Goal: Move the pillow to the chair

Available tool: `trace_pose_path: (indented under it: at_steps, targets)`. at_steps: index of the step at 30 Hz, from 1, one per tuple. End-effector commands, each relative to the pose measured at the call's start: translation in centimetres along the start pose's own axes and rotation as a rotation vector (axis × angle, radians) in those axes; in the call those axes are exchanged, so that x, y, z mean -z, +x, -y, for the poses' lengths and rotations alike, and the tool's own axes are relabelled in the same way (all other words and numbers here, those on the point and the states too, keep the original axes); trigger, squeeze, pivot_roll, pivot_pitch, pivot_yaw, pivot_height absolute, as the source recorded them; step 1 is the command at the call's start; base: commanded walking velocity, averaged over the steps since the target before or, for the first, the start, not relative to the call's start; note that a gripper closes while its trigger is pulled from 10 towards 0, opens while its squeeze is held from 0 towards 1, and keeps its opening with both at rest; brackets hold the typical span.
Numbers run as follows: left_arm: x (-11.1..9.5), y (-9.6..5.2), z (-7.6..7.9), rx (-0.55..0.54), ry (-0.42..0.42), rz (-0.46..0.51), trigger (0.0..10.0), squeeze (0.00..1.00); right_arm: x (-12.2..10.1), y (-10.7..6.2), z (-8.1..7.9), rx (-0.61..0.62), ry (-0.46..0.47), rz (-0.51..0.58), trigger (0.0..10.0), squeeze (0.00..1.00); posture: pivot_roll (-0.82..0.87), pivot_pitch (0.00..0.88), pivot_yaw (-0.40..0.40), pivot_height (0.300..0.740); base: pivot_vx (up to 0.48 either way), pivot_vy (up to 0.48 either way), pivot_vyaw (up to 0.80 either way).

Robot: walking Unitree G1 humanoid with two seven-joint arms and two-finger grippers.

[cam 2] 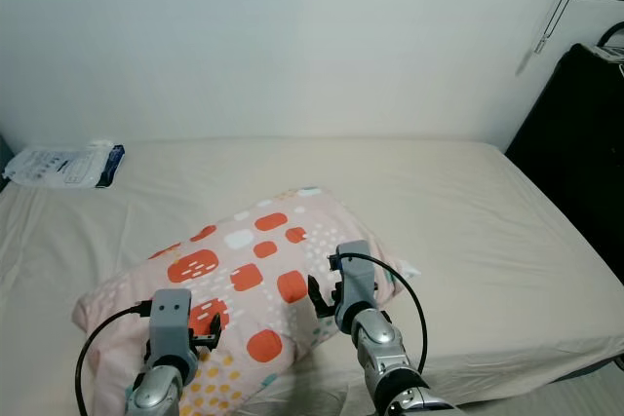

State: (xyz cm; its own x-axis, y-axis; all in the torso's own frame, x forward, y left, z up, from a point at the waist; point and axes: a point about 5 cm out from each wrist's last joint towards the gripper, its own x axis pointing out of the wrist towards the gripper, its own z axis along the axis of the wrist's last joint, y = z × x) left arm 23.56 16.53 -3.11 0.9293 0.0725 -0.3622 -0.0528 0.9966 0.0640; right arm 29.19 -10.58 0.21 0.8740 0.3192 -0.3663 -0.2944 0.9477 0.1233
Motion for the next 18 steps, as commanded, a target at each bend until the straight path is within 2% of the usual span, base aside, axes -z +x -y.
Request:
trace_pose_path:
  at_steps: [1,3,10,13,18]
  targets:
    - [-0.2,0.0,0.5,0.046,0.025,0.015,10.0,0.00,0.9,-0.3,0.1,0.008,0.035,-0.036,10.0,0.00,0.12,0.000,-0.130,0.740,0.000,0.000,0.00]
    - [0.0,0.1,0.9,0.084,-0.016,-0.019,10.0,0.00,1.1,-0.2,-0.2,-0.005,0.082,-0.046,10.0,0.00,0.12,0.000,-0.130,0.740,0.000,0.000,0.00]
    - [0.1,0.0,1.2,0.087,-0.027,-0.022,10.0,0.00,2.2,-0.7,-0.5,-0.023,0.038,-0.096,10.0,0.00,0.13,0.000,-0.131,0.740,0.000,0.000,0.00]
    - [0.2,0.0,1.3,0.085,-0.024,-0.031,10.0,0.00,2.5,-0.8,-0.4,-0.017,0.044,-0.115,10.0,0.00,0.12,0.000,-0.132,0.740,0.000,0.000,0.00]
    - [0.0,0.1,1.2,0.076,-0.067,-0.031,10.0,0.00,2.4,-0.7,-0.3,-0.012,0.079,-0.119,10.0,0.00,0.13,0.000,-0.134,0.740,0.000,0.000,0.00]
